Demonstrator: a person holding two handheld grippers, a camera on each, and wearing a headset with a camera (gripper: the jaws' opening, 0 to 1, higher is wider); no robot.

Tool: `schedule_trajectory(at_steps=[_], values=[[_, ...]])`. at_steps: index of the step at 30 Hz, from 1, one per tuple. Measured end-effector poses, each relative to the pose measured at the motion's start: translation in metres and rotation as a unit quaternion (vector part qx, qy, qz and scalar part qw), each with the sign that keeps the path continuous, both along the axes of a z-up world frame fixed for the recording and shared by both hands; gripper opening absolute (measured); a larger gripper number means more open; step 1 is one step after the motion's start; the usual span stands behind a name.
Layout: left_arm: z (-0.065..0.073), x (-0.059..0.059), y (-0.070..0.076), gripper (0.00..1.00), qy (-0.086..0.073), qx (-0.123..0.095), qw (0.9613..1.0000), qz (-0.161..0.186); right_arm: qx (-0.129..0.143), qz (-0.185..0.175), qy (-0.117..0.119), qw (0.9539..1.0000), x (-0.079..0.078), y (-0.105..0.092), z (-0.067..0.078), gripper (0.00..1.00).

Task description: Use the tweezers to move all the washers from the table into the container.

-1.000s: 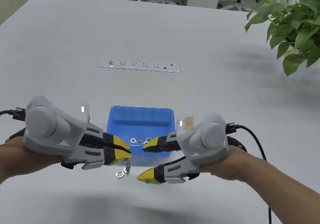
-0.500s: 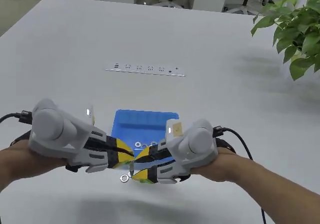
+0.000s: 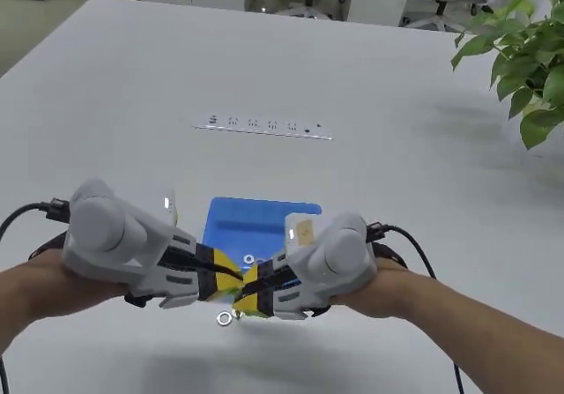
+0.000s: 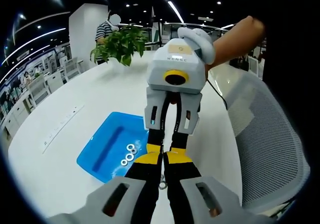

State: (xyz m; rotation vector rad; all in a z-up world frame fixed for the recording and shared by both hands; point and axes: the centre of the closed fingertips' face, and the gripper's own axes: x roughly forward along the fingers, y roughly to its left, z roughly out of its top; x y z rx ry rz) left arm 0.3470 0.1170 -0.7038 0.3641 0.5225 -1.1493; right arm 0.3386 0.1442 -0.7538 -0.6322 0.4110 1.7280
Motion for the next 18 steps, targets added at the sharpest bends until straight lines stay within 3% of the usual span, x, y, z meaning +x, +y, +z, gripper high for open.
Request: schedule_trajectory(at_steps=[8,18], values=[[0.0009,-0.0008,-0.0038,0.06,-0.006,0.004,1.0000,-0.003,-0.002,-0.003,0.001,1.0000,0.0008,-0.0010,-0.0010,0.07],[0.0028,-0.0034,-0.0052,0.06,-0.002,0.003,1.0000,-0.004,-0.004,-0.002,-0.001,1.0000,-0.0023,-0.0018,0.0013,0.07]])
